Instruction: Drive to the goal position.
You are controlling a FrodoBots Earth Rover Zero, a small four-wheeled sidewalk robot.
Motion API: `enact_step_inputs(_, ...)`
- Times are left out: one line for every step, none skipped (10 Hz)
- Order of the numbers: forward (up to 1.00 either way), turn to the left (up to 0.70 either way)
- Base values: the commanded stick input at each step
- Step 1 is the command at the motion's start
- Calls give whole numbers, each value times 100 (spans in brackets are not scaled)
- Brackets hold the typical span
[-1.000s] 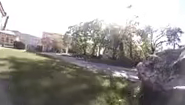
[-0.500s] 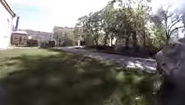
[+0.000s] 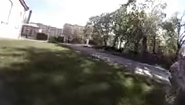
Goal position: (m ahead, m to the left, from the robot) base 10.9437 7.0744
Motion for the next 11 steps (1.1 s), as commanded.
enact_step_inputs(43,43)
enact_step_inputs(43,43)
enact_step_inputs(43,43)
enact_step_inputs(43,43)
enact_step_inputs(43,43)
enact_step_inputs(43,43)
enact_step_inputs(43,43)
enact_step_inputs(43,43)
enact_step_inputs(43,43)
enact_step_inputs(43,43)
enact_step_inputs(43,43)
